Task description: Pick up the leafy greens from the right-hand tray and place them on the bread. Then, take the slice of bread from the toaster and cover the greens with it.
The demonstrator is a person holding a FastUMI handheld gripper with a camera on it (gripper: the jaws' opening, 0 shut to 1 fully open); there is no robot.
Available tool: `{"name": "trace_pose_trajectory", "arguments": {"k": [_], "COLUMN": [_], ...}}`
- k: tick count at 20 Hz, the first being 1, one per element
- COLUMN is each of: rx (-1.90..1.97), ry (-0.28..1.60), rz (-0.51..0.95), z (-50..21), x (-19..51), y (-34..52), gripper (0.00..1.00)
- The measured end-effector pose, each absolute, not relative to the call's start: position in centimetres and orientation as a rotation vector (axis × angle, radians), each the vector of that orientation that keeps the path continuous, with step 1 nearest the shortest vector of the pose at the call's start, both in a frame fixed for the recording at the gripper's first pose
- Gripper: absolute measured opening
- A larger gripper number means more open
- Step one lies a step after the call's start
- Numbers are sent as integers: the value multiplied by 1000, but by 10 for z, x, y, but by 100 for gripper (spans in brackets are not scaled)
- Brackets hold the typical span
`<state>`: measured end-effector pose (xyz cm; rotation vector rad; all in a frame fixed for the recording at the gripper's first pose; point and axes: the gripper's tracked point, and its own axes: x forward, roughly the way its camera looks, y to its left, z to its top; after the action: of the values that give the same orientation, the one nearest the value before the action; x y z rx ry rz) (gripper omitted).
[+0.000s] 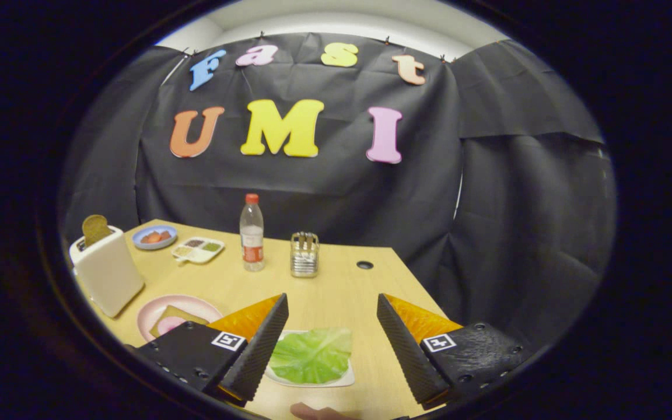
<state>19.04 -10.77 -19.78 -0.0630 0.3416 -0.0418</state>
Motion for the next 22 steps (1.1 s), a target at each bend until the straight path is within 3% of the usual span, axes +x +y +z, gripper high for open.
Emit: {"name": "trace_pose_trajectory", "arguments": {"k": [6, 15, 17, 19, 22], "rx": [3, 16, 14, 26, 12], "ry": [545, 683, 681, 685, 675], "rz": [-63, -65, -53, -47, -47], "z": [-290, -343, -343, -342, -338], "x": [230, 246, 248, 247, 249], "y": [-130, -126, -122, -118, -117], "gripper": [95, 95, 91, 80, 47]}}
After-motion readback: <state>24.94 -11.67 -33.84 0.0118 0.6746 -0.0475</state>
